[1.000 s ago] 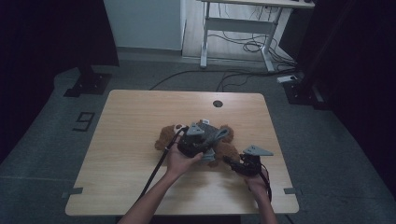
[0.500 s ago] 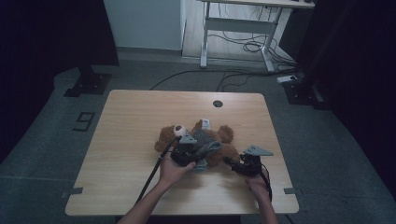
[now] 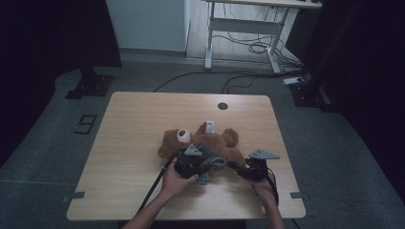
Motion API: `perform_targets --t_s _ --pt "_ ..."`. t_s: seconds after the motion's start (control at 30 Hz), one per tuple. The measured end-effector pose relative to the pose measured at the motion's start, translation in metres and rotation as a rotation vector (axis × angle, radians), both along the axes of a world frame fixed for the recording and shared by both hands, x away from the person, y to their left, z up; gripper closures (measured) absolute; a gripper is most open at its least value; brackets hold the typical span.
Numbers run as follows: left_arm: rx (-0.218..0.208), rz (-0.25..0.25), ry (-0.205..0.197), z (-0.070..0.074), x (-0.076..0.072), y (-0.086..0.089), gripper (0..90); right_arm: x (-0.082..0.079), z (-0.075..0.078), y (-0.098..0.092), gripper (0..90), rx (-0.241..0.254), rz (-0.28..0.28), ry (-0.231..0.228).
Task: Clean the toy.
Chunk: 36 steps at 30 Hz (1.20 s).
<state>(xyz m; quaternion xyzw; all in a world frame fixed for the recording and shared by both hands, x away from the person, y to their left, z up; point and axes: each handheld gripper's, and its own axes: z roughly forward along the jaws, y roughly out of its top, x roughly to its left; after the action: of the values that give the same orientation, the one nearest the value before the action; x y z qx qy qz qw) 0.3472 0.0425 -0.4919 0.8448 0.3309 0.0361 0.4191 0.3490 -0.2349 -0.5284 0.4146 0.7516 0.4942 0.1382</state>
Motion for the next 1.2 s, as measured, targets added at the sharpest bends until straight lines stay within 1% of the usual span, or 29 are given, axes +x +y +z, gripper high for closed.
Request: perform_targets --t_s 0.07,0.13,0.17,0.2,0.23,0.27,0.3,0.33,0.4,0.47,0.5,0.53,0.57,0.6,0.63,0.7,0.77,0.87,1.0,1.07,1.1,1.17,1.2 --pt "-0.012 -0.009 -0.02 0.007 -0.002 -0.001 76.1 0.0 0.0 0.0 56.0 0.003 0.0 0.0" --pt "-0.043 -0.018 -0.042 0.019 -0.002 -0.003 76.2 0.0 0.0 0.0 55.9 0.0 0.007 0.002" --pt "-0.067 -0.022 -0.065 0.032 0.0 -0.005 76.2 0.0 0.0 0.001 55.9 -0.004 0.009 0.002" --pt "-0.067 -0.022 -0.065 0.032 0.0 -0.005 76.2 0.0 0.0 0.001 55.9 -0.004 0.009 0.002" --pt "-0.086 -0.019 -0.09 0.046 0.003 -0.009 76.2 0.0 0.0 0.0 55.9 -0.005 0.01 0.004" --pt "-0.086 -0.019 -0.09 0.046 0.003 -0.009 76.2 0.0 0.0 0.0 55.9 -0.005 0.01 0.004" --pt "-0.099 -0.022 -0.094 0.053 0.006 -0.012 76.2 0.0 0.0 0.0 55.9 -0.004 0.009 0.003" --pt "-0.106 -0.023 -0.095 0.057 0.008 -0.015 76.2 0.0 0.0 0.0 55.9 -0.003 0.008 0.004" --pt "-0.104 -0.03 -0.097 0.061 0.012 -0.024 76.2 0.0 0.0 0.0 55.9 0.0 0.008 0.004" --pt "-0.079 -0.053 -0.082 0.058 0.016 -0.036 76.2 0.0 0.0 0.0 55.8 0.004 0.006 0.004" --pt "-0.065 -0.064 -0.072 0.054 0.017 -0.043 76.2 0.0 0.0 0.0 55.8 0.004 0.006 0.004" --pt "-0.043 -0.071 -0.058 0.048 0.019 -0.049 76.2 0.0 0.0 0.0 55.8 0.004 0.006 0.003" --pt "-0.018 -0.077 -0.035 0.038 0.021 -0.055 76.3 0.0 0.0 0.0 55.9 0.004 0.005 0.002" --pt "-0.018 -0.077 -0.035 0.038 0.021 -0.055 76.2 0.0 0.0 0.0 55.9 0.004 0.005 0.002" --pt "-0.016 -0.072 -0.021 0.03 0.022 -0.057 76.2 0.0 0.0 0.0 55.9 0.003 0.007 0.001" --pt "-0.032 -0.067 0.002 0.022 0.023 -0.055 76.5 0.0 0.001 -0.001 55.9 -0.004 0.009 0.002" --pt "-0.051 -0.065 0.024 0.017 0.023 -0.051 76.6 0.0 0.0 -0.001 55.9 -0.009 0.014 0.006" --pt "-0.057 -0.064 0.039 0.013 0.021 -0.045 76.6 0.0 -0.001 0.0 55.9 -0.007 0.015 0.008" --pt "-0.038 -0.07 0.048 0.003 0.013 -0.04 76.7 0.0 -0.001 -0.001 55.9 -0.01 0.018 0.007" --pt "-0.027 -0.072 0.061 -0.006 0.009 -0.035 76.8 0.0 -0.001 -0.001 55.9 -0.007 0.018 0.008" --pt "-0.027 -0.072 0.061 -0.006 0.009 -0.035 76.8 0.0 -0.001 -0.001 55.9 -0.007 0.018 0.008" --pt "-0.007 -0.071 0.077 -0.014 0.008 -0.029 76.8 -0.001 -0.001 -0.001 55.9 -0.006 0.018 0.01" --pt "-0.007 -0.071 0.077 -0.014 0.008 -0.029 76.8 -0.001 -0.001 -0.001 55.9 -0.006 0.018 0.01"
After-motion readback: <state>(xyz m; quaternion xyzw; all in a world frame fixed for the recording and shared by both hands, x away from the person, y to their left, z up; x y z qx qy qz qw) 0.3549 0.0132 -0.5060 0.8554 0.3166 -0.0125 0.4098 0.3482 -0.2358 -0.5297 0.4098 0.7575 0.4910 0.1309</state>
